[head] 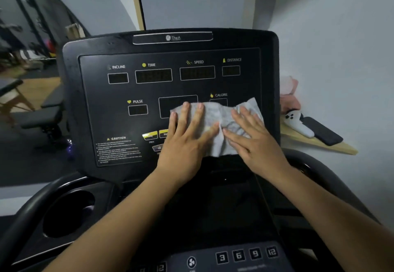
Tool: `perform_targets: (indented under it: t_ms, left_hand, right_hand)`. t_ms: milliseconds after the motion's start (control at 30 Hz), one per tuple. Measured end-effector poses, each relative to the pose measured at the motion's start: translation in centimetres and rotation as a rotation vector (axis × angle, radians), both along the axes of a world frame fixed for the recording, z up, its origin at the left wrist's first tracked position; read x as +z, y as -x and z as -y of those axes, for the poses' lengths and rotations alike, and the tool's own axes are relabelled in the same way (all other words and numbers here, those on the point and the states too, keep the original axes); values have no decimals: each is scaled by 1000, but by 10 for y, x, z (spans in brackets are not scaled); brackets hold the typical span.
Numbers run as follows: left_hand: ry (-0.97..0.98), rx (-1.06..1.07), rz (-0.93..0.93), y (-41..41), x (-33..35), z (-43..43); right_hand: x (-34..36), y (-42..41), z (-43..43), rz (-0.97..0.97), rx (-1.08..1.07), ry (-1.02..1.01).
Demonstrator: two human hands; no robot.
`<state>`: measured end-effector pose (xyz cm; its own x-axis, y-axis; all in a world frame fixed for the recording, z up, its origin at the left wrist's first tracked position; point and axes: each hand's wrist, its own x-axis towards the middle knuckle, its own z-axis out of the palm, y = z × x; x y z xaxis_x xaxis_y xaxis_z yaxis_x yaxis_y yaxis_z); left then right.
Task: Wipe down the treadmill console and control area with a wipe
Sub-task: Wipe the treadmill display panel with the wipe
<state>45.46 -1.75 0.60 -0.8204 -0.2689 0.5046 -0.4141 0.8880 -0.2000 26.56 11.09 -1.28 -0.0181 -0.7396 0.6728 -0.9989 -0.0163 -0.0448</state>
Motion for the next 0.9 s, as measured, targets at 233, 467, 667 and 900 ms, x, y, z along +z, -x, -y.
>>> perform_targets:
  t_ms: [233,467,667,900]
  left_hand:
    - [-19,-32,19,16,-22,-26]
    - [11,-7,-19,76,18,-30]
    - [-97,-72,55,34,-36,-57]
    - [-26,-28,82,31,-16,-42]
  right_hand:
    - [-32,31,-41,-83,23,-30]
    - [14,46,-19,117,-137,66]
    - [-60,32,-69,-39,-35,-33]
    - [-10,31,-46,-93,-49,-87]
